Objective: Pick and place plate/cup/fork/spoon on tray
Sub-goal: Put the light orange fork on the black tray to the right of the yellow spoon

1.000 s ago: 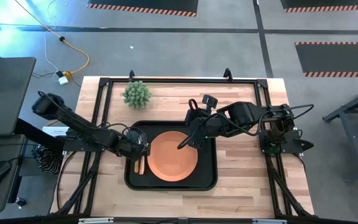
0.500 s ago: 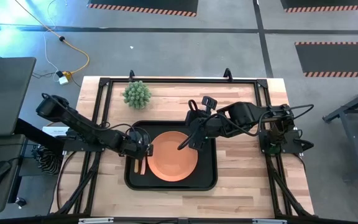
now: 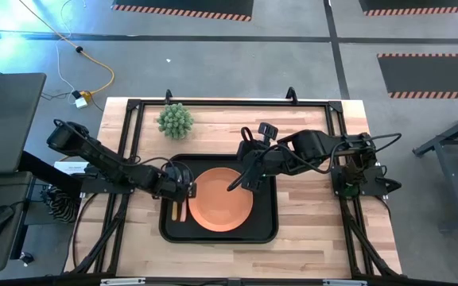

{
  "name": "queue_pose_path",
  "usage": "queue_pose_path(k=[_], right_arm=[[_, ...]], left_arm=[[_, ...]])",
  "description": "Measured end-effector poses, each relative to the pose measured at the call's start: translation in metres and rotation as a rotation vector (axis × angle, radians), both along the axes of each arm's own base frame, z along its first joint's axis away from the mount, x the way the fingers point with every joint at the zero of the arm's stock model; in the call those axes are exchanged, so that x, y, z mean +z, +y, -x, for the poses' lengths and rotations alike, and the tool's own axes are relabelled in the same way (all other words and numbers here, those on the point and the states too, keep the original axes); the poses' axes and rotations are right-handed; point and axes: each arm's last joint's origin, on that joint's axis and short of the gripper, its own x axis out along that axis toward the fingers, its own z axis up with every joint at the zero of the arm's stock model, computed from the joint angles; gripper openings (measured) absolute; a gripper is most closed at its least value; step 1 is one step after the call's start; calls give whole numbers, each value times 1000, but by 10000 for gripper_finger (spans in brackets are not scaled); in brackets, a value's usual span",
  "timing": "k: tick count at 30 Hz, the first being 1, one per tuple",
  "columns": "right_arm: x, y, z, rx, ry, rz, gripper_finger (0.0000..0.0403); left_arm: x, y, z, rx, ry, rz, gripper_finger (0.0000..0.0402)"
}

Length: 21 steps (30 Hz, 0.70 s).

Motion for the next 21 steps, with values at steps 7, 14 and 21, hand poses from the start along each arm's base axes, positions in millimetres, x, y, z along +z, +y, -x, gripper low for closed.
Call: queue_pose_path(k=[7,14,21], right_arm=[[0,0,0,1,2,0,67],[0,0,0,5,4,2,67],[0,0,0,8,6,1,67]], left_arm=[[0,3,-1,12,0,0,44],[-1,3,0,9,6,4,44],[-1,3,0,9,6,4,44]])
